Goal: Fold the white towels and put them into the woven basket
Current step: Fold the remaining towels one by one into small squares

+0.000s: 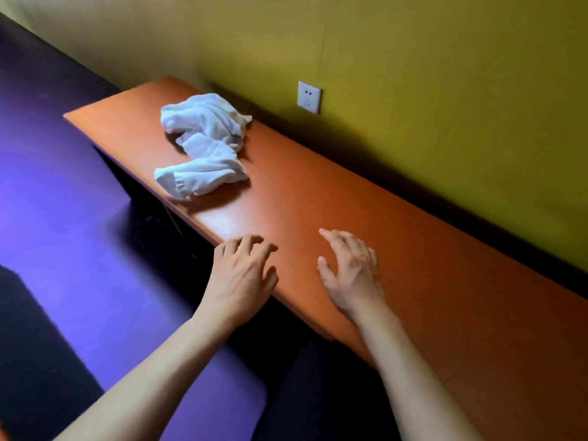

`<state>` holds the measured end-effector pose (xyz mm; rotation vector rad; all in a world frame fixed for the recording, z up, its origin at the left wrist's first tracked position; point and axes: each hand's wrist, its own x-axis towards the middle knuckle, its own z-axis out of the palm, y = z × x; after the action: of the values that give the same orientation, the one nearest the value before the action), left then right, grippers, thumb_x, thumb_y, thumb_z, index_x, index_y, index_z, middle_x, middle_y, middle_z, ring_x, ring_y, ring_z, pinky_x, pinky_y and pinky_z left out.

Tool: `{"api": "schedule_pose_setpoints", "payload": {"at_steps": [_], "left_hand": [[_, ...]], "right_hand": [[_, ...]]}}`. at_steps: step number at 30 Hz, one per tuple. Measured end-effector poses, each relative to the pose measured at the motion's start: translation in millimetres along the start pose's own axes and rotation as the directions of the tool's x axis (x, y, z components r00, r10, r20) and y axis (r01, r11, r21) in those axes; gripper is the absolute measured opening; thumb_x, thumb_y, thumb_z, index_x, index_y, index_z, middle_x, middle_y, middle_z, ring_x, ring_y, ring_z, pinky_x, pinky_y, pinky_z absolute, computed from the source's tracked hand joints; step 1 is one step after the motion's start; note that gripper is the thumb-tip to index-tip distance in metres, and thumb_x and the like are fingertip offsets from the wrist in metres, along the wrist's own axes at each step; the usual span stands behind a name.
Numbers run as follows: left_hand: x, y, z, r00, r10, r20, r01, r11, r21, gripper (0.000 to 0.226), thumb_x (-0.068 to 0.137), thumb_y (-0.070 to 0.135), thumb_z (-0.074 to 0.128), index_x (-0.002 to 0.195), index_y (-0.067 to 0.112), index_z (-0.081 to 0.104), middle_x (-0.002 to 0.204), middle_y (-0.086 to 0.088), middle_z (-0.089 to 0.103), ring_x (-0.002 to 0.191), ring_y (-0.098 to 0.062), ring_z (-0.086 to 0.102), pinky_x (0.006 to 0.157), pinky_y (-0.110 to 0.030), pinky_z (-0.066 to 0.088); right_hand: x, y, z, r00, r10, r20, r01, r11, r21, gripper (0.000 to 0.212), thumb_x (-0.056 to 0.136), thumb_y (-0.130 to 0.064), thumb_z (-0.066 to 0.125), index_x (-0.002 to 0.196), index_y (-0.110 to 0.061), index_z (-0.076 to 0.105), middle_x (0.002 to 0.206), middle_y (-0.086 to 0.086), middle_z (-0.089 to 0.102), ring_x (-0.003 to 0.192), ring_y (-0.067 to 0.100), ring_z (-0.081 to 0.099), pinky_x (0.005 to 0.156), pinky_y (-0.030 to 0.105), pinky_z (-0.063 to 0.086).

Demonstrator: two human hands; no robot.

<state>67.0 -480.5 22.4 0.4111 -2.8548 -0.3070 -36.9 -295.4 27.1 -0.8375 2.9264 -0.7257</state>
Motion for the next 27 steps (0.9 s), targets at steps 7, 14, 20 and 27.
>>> {"api": "schedule_pose_setpoints", "payload": {"at_steps": [7, 14, 20, 27], "left_hand": [[62, -91, 34, 0.997, -0.027, -0.071, 0.034, 0.995, 0.093, 0.048, 0.078, 0.035, 0.056, 0.124, 0.021, 0.064, 0.121, -0.004, 0.062, 0.107, -0.034, 0.06, 0.091, -0.046, 0.044], [155, -180, 43, 0.983, -0.148, -0.105, 0.173, 0.937, 0.304, 0.076, 0.082, 0.023, 0.065, 0.152, 0.022, 0.036, 0.158, -0.015, 0.033, 0.144, -0.041, 0.03, 0.115, -0.053, 0.022], [192, -225, 54, 0.891, -0.441, 0.11, 0.431, 0.896, 0.102, 0.061, 0.088, 0.039, 0.066, 0.143, 0.027, 0.042, 0.164, -0.008, 0.022, 0.152, -0.036, 0.014, 0.117, -0.056, 0.023], [145, -131, 92, 0.976, -0.092, 0.198, 0.089, 0.996, 0.024, 0.051, 0.084, 0.044, 0.069, 0.129, 0.024, 0.054, 0.152, -0.003, 0.036, 0.142, -0.036, 0.029, 0.099, -0.053, 0.045]], "right_hand": [[68, -34, 57, 0.989, -0.061, 0.132, 0.066, 0.997, -0.035, 0.055, 0.092, -0.037, 0.05, 0.146, -0.032, 0.044, 0.142, -0.002, 0.049, 0.128, 0.022, 0.046, 0.108, 0.039, 0.031], [94, -36, 76, 0.983, -0.053, 0.175, 0.057, 0.998, -0.018, 0.055, 0.096, -0.036, 0.052, 0.149, -0.036, 0.038, 0.146, -0.005, 0.045, 0.132, 0.019, 0.044, 0.112, 0.04, 0.03], [86, -17, 73, 0.982, -0.022, 0.189, 0.024, 1.0, -0.006, 0.056, 0.097, -0.037, 0.052, 0.151, -0.038, 0.034, 0.148, -0.009, 0.043, 0.134, 0.017, 0.042, 0.116, 0.041, 0.031], [65, 8, 70, 0.983, 0.065, 0.173, -0.07, 0.997, 0.025, 0.057, 0.093, -0.032, 0.059, 0.147, -0.035, 0.041, 0.144, -0.006, 0.049, 0.133, 0.019, 0.046, 0.111, 0.042, 0.036]]}}
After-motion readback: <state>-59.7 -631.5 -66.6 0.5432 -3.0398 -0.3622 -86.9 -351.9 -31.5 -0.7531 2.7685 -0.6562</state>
